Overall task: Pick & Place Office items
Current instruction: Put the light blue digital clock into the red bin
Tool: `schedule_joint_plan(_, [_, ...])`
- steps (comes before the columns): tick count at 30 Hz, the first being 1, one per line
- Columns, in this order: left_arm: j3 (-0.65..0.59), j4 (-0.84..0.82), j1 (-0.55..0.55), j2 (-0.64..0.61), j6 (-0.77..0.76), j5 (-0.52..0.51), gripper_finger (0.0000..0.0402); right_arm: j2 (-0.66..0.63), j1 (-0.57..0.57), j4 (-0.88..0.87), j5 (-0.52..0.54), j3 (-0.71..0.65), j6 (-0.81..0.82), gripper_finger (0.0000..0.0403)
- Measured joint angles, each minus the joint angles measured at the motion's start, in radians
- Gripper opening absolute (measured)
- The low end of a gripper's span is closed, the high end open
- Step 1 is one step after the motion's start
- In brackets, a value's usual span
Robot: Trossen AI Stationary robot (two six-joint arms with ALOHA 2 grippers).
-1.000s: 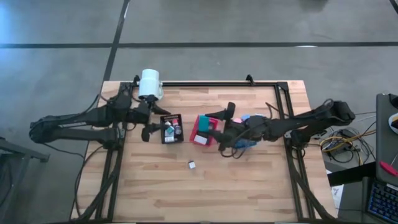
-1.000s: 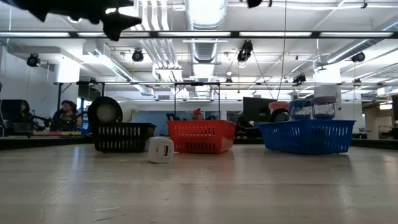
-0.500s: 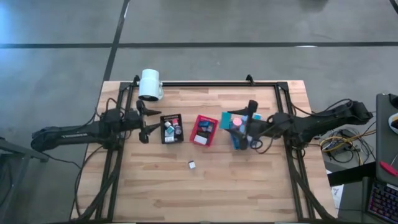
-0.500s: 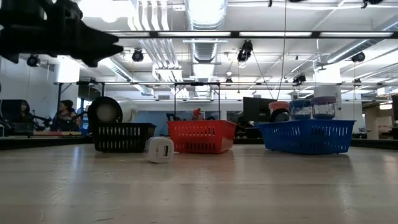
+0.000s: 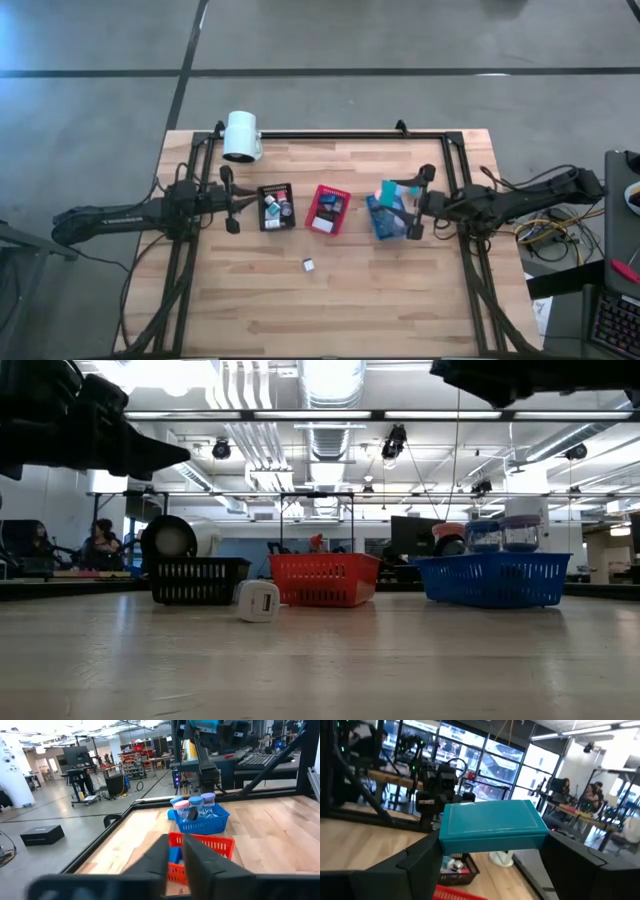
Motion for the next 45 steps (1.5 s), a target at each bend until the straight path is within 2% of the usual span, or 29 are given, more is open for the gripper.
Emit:
schedule_joint_plan(4, [0.0, 0.002, 0.0, 0.0, -0.008, 0.0, 0.0008, -0.057, 0.0, 0.053, -0.002, -0.069, 0.056, 0.0288])
schedule_joint_plan(12, [0.0, 0.002, 0.0, 0.0, -0.027, 0.002, 0.0029, -0.181, -0.001, 0.123, -0.003, -0.233, 0.099, 0.0288])
schedule_joint_plan(19, [0.0, 0.005, 0.0, 0.0, -0.026, 0.002, 0.0026, -0.258, -0.001, 0.215, -0.003, -0.349, 0.102, 0.0288])
schedule_joint_plan(22, [0.0, 0.005, 0.0, 0.0, -0.023, 0.002, 0.0027, -0.277, -0.001, 0.166, 0.001, -0.35, 0.107, 0.0288])
schedule_joint_plan(33, [-0.002, 0.005, 0.0, 0.0, -0.027, -0.002, 0.0024, -0.278, 0.0, 0.173, 0.017, -0.349, 0.148, 0.0288])
schedule_joint_plan(39, [-0.005, 0.005, 0.0, 0.0, -0.027, -0.002, 0.0023, -0.257, -0.001, 0.111, 0.097, -0.264, 0.128, 0.0288])
schedule_joint_plan(45, [-0.005, 0.013, 0.0, 0.0, -0.027, -0.006, 0.0023, -0.129, -0.001, -0.293, 0.171, 0.017, 0.177, 0.0288])
